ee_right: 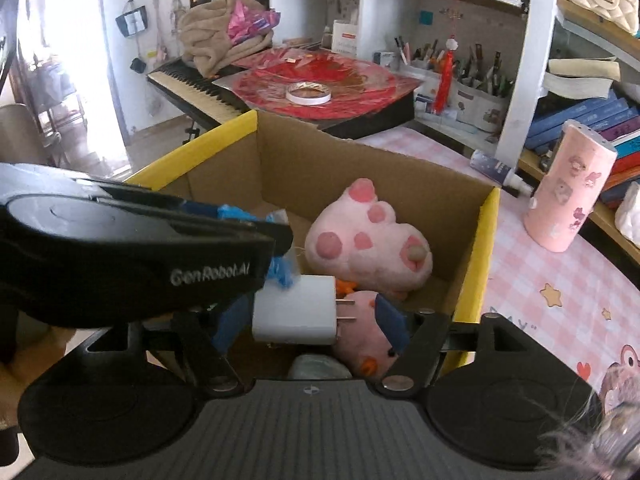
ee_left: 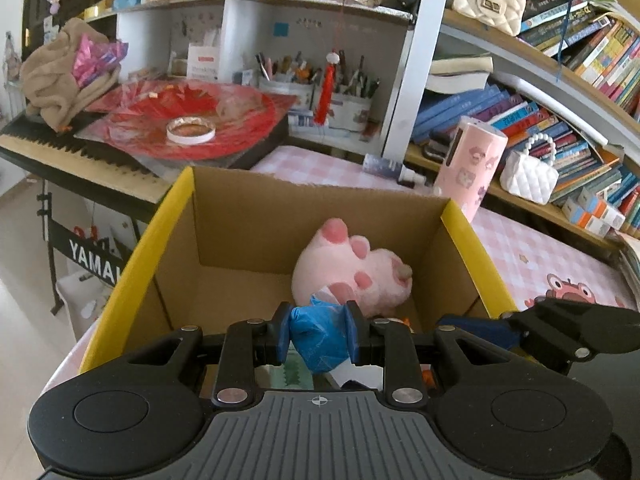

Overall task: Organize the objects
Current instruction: 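Lower the charger and eraser into the box and open both grippers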

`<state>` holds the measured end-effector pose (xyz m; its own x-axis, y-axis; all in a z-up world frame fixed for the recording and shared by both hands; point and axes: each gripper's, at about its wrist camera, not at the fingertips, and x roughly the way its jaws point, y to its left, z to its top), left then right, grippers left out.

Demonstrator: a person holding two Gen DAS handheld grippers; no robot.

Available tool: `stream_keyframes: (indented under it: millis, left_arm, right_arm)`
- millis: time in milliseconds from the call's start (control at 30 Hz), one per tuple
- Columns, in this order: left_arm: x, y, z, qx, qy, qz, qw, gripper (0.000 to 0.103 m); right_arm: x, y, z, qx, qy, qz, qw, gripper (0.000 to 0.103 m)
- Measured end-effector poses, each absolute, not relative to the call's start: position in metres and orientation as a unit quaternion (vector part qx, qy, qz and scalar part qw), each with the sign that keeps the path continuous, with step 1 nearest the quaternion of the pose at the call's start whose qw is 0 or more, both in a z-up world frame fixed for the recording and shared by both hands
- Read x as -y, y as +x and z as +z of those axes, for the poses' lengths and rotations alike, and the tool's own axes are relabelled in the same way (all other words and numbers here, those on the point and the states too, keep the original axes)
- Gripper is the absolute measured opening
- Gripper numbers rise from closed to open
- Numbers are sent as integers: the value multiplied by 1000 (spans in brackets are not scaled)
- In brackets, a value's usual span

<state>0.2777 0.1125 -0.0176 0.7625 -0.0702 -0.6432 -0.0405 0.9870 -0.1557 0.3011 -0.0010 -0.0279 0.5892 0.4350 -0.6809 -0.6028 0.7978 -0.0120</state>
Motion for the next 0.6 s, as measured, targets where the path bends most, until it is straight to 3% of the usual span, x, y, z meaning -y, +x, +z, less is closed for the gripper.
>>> stream_keyframes:
  millis: [133,233,267,600]
  left_arm:
    - [-110,273,-14,-337,-74,-16,939,31]
    - [-107,265,-7,-327,-69,-12,942,74]
    - [-107,260,-4,-317,-70,-11,946,78]
    - [-103,206,20,-266,-74,-26,961,86]
  right_arm:
    - [7,294,-25,-336,-121,286,889,75]
    - [14,283,-19,-323,-114,272,899,78]
    - [16,279,-17,-319,-111,268,902,78]
    - [43,223,5,-276,-82,203,936,82]
